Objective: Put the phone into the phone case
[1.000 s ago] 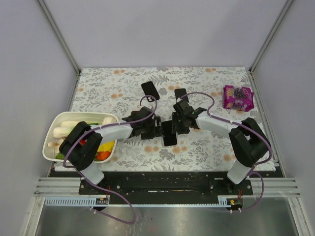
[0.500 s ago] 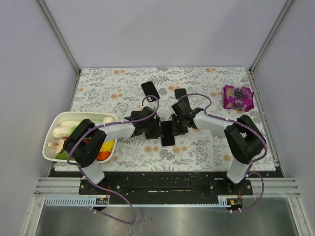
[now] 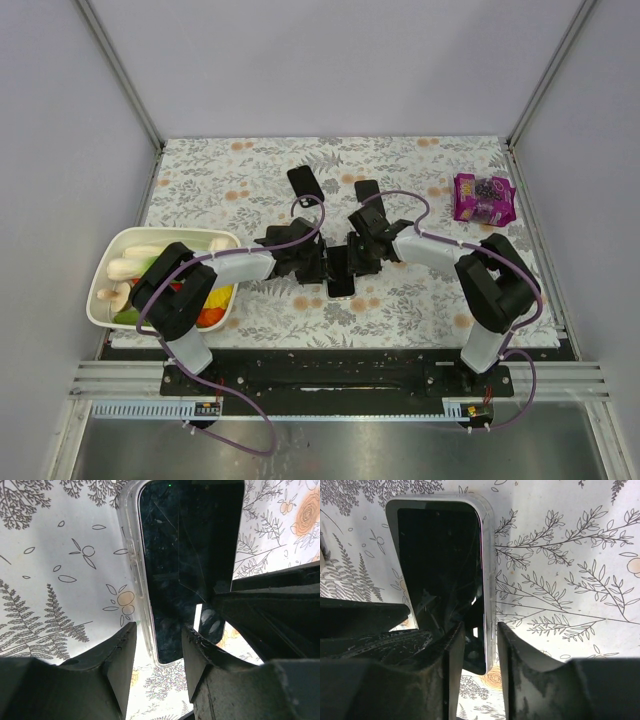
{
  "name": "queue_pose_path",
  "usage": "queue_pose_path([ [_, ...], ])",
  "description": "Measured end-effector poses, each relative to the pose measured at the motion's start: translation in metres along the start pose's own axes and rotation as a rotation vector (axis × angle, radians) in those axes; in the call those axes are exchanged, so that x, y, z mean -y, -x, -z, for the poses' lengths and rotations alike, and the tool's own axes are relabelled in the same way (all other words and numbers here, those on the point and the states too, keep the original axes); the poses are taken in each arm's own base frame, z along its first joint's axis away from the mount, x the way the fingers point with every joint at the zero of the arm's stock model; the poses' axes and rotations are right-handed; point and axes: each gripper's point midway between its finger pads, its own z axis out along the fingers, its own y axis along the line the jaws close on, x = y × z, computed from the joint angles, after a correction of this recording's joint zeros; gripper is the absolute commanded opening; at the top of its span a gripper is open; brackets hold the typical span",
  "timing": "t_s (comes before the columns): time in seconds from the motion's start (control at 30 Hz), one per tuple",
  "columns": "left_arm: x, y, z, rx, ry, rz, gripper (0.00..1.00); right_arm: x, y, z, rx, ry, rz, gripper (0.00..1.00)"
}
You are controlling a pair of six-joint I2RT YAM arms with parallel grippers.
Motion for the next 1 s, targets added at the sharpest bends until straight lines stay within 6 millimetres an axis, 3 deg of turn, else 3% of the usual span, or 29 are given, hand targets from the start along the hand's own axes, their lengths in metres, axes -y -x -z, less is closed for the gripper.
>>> queue_pose_path([
  [0.17, -0.005, -0.002, 0.0, -0.006, 0.023, -0.004, 0.45, 0.002, -0.001, 0.007, 0.02, -0.002, -0.002, 0.45],
  [0.33, -0.006, -0.002, 0.0, -0.003, 0.027, -0.005, 0.45, -0.001, 0.002, 0.018, 0.055, 0.021, -0.015, 0.36],
  [0.6, -0.006, -0.002, 0.0, -0.003, 0.031, -0.006, 0.45, 0.008, -0.017, 0.012, 0.006, 0.014, -0.032, 0.26],
  [0.87, -0.006, -0.001, -0.001, -0.009, 0.041, -0.006, 0.45, 0.005, -0.02, 0.011, -0.002, 0.03, -0.036, 0.15],
  [1.0, -0.004, 0.002, -0.003, -0.007, 0.042, -0.011, 0.45, 0.002, -0.023, 0.01, -0.009, 0.035, -0.027, 0.15],
])
